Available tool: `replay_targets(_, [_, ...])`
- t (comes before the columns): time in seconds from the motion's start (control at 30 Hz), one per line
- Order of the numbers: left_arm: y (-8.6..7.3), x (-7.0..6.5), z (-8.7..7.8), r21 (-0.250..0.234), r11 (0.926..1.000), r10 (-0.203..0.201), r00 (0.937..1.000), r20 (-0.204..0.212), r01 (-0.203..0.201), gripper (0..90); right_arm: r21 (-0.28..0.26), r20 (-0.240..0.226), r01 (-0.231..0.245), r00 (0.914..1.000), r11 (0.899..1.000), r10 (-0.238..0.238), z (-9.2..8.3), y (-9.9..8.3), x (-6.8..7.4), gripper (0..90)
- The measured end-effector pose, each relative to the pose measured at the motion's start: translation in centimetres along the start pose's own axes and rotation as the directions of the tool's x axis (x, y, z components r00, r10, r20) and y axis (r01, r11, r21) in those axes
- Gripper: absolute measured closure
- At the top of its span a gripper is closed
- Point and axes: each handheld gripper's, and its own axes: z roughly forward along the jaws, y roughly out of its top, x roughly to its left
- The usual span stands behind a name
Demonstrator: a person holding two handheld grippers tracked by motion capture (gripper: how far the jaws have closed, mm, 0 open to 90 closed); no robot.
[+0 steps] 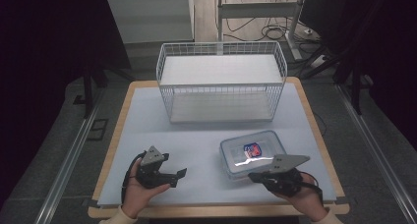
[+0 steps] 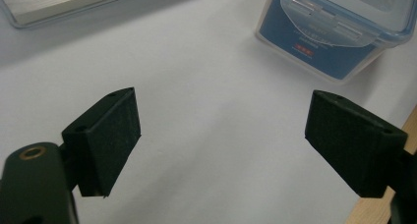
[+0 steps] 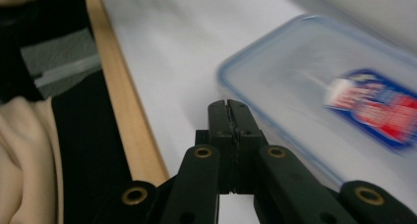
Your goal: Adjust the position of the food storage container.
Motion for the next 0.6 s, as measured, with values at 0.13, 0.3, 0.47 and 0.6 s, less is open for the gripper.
replay_targets(0.13, [-0.1, 0.0, 0.1, 0.003, 1.0, -0.001, 1.0, 0.003, 0.001, 13.5, 0.056, -0.02, 0.03, 0.9994, 0.998, -0.028, 2.3, 0.3, 0.8, 89.5])
replay_targets(0.3, [-0.2, 0.1, 0.1, 0.005, 1.0, -0.001, 1.0, 0.003, 0.001, 13.5, 0.12, 0.005, 0.057, 0.9983, 0.991, -0.058, 4.6, 0.5, 1.5, 89.6])
replay_targets(0.47, [-0.2, 0.2, 0.2, 0.007, 1.0, -0.003, 1.0, 0.004, 0.003, 13.5, 0.113, 0.032, 0.024, 0.9991, 0.993, -0.027, 5.6, 0.8, 1.3, 89.7])
replay_targets(0.6, [-0.2, 0.3, 0.2, 0.009, 1.0, -0.004, 1.0, 0.003, 0.004, 13.5, 0.118, 0.069, 0.03, 0.9969, 0.993, -0.038, 6.2, 1.1, 1.5, 89.7])
